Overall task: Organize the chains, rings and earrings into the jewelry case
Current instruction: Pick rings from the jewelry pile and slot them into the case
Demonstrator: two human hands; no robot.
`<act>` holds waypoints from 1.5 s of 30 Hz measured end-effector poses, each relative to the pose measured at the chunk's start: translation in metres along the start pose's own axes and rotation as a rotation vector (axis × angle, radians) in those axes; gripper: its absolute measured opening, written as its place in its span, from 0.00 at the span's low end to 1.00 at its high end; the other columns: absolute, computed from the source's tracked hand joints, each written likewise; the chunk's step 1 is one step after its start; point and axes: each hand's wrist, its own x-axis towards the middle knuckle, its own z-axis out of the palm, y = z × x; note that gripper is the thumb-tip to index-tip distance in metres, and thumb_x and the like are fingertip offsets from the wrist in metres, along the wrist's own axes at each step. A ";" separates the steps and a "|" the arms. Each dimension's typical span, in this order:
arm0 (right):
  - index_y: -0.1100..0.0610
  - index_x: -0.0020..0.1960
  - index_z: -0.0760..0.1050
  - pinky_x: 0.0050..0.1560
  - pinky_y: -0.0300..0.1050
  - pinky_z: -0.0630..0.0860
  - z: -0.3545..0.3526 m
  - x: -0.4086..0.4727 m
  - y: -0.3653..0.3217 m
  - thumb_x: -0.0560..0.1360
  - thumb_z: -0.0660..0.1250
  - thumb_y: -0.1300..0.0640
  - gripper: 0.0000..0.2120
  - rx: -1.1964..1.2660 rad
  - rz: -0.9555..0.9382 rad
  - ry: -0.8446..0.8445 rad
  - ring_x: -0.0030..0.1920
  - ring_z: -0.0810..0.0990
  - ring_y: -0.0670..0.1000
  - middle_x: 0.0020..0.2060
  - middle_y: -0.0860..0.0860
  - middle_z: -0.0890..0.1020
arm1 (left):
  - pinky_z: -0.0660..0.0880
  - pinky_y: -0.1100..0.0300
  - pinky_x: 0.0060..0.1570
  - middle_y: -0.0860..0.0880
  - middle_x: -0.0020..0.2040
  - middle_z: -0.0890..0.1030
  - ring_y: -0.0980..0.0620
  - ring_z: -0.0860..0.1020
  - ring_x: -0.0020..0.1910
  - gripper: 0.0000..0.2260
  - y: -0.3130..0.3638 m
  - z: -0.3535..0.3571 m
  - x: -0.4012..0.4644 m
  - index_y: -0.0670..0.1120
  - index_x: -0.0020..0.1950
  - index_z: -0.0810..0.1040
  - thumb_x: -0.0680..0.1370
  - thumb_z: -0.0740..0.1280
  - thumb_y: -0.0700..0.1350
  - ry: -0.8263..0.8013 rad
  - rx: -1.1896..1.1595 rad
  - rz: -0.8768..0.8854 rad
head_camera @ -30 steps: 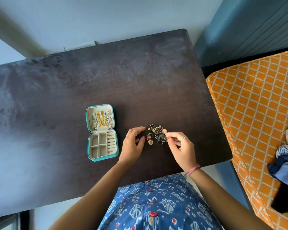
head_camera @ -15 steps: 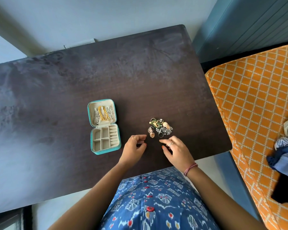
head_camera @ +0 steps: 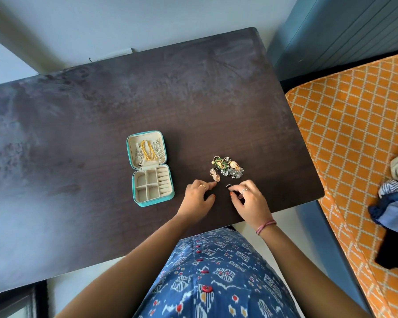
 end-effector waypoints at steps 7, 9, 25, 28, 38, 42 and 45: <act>0.56 0.60 0.77 0.37 0.32 0.73 -0.001 0.006 -0.001 0.73 0.72 0.56 0.17 0.031 0.114 0.023 0.33 0.74 0.41 0.46 0.50 0.77 | 0.67 0.55 0.65 0.50 0.61 0.74 0.49 0.68 0.62 0.14 0.000 0.001 -0.002 0.50 0.64 0.77 0.79 0.64 0.42 -0.013 -0.024 -0.015; 0.56 0.60 0.78 0.37 0.34 0.73 -0.001 0.009 -0.002 0.73 0.72 0.55 0.16 -0.014 0.123 -0.008 0.33 0.75 0.43 0.47 0.51 0.77 | 0.70 0.53 0.64 0.50 0.60 0.74 0.50 0.70 0.62 0.13 -0.001 0.001 -0.003 0.51 0.62 0.78 0.78 0.64 0.43 -0.020 -0.032 -0.022; 0.54 0.43 0.82 0.42 0.31 0.77 -0.003 0.017 -0.025 0.68 0.76 0.62 0.06 0.409 0.192 0.086 0.39 0.82 0.43 0.38 0.46 0.83 | 0.71 0.75 0.46 0.55 0.49 0.78 0.64 0.77 0.45 0.12 0.014 -0.030 -0.011 0.48 0.60 0.81 0.76 0.71 0.46 0.057 -0.219 0.115; 0.60 0.44 0.82 0.43 0.35 0.79 0.000 0.023 -0.031 0.67 0.76 0.64 0.07 0.417 0.078 0.095 0.40 0.82 0.46 0.39 0.52 0.84 | 0.73 0.74 0.45 0.54 0.47 0.78 0.62 0.77 0.43 0.11 0.017 -0.039 -0.008 0.47 0.55 0.83 0.74 0.73 0.46 0.091 -0.144 0.222; 0.56 0.50 0.83 0.46 0.34 0.78 -0.005 0.042 -0.040 0.70 0.74 0.64 0.09 0.419 0.025 0.051 0.45 0.82 0.43 0.45 0.45 0.84 | 0.71 0.67 0.45 0.44 0.45 0.80 0.54 0.76 0.39 0.03 0.007 -0.063 0.016 0.40 0.45 0.83 0.73 0.73 0.39 0.133 0.089 0.304; 0.56 0.47 0.83 0.43 0.29 0.75 -0.018 0.052 -0.023 0.71 0.73 0.66 0.08 0.361 0.077 0.155 0.43 0.80 0.39 0.43 0.46 0.83 | 0.76 0.55 0.52 0.41 0.47 0.80 0.43 0.81 0.45 0.06 -0.001 -0.086 0.041 0.39 0.49 0.83 0.76 0.70 0.40 0.199 0.262 0.252; 0.58 0.46 0.83 0.44 0.28 0.74 -0.025 0.060 -0.010 0.71 0.71 0.66 0.06 0.305 0.107 0.170 0.44 0.80 0.37 0.44 0.49 0.84 | 0.76 0.48 0.51 0.40 0.49 0.79 0.40 0.80 0.48 0.10 0.000 -0.104 0.064 0.40 0.52 0.83 0.80 0.63 0.42 0.160 0.481 0.177</act>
